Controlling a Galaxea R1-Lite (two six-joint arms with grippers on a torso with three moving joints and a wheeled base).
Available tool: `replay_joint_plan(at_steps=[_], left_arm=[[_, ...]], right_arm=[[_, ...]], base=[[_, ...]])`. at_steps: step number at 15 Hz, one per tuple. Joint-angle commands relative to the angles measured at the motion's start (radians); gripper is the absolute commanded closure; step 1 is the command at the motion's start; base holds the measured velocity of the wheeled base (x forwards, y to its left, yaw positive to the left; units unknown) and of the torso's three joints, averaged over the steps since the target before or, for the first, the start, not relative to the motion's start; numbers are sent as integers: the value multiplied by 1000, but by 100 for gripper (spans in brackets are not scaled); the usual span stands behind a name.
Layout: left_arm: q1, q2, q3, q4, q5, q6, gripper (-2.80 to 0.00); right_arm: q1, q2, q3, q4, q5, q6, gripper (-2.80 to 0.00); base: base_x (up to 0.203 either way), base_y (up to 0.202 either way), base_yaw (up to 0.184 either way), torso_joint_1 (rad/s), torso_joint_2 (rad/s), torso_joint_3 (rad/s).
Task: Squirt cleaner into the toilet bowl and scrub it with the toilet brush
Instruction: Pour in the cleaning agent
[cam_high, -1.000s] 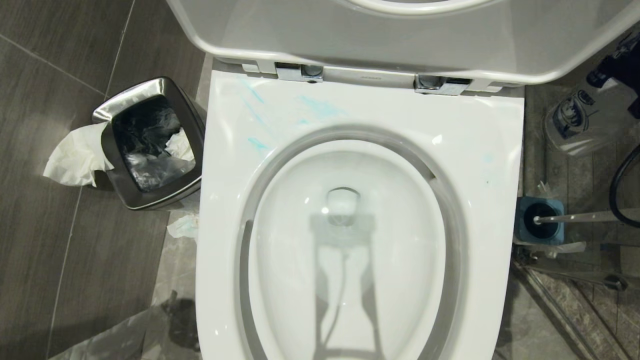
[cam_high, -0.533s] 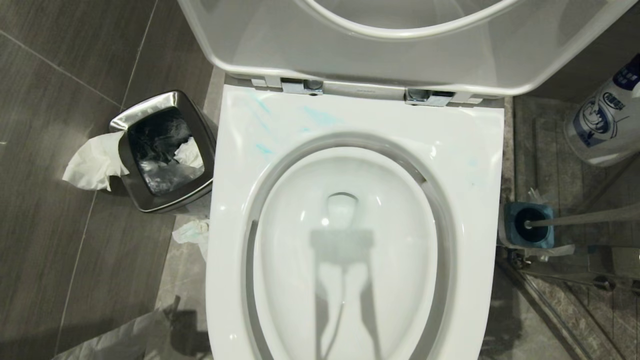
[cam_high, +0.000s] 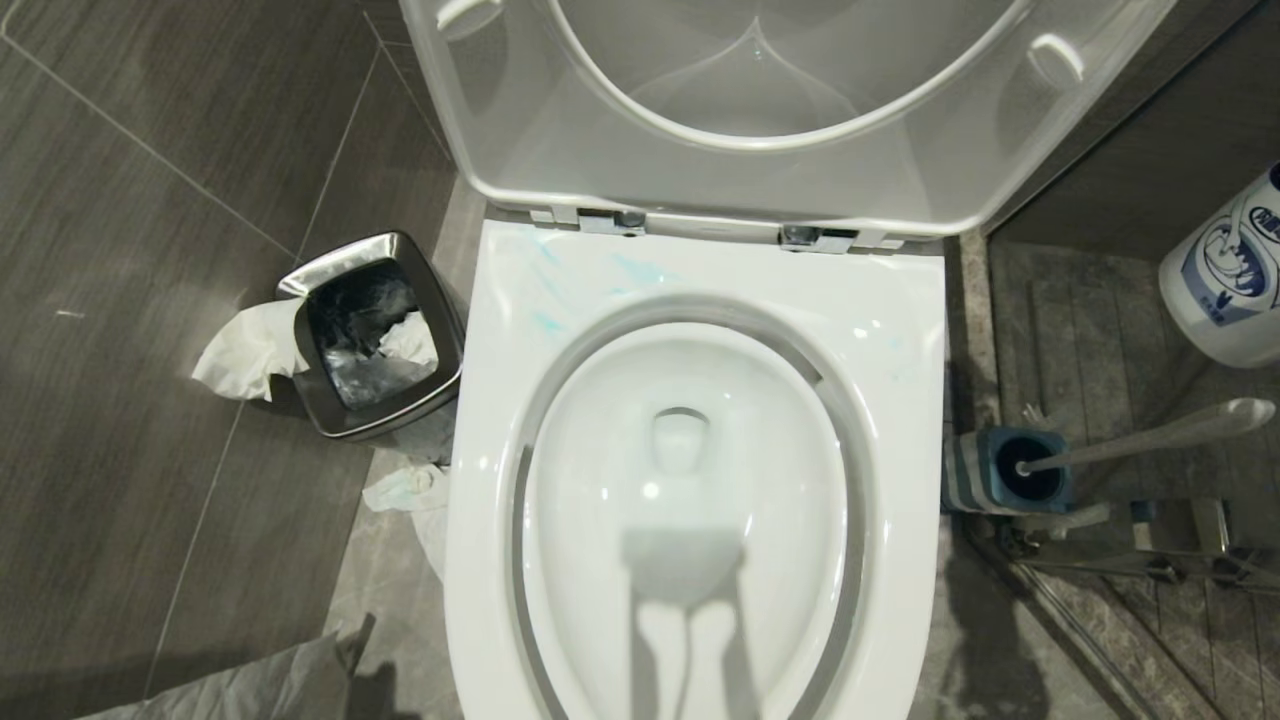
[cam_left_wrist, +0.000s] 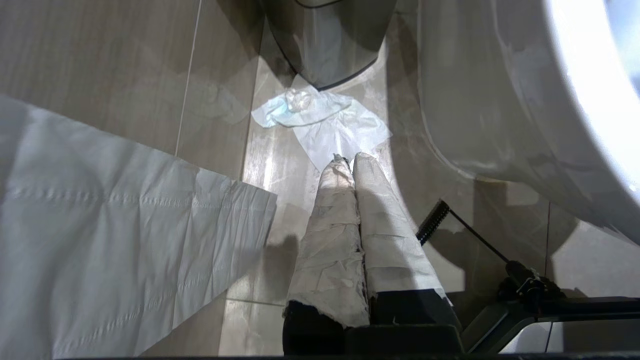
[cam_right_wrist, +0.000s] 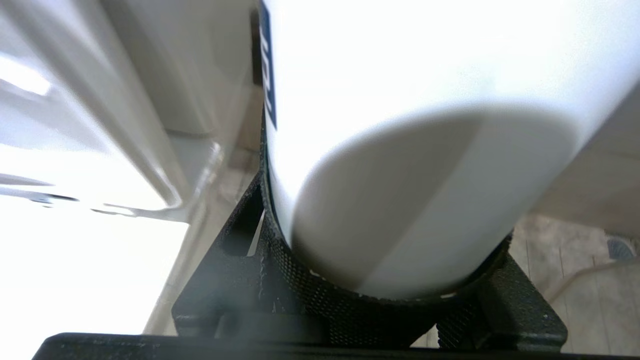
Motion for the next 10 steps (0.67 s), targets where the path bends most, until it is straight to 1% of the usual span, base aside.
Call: replay_joint_plan(at_steps=[1,4,10], left_arm=[[1,2,0,0,0,0,0],[0,2,0,0,0,-1,0],[0,2,0,0,0,-1,0]], right_arm=[[0,-17,5,-4,1,0,0],[0,-16,-3,26,2,0,0],[0,-16,18,28,2,-4,0]], base=[[0,0,0,-2,6,198],[0,0,0,-2,-1,204],[0,0,0,-2,2,202]])
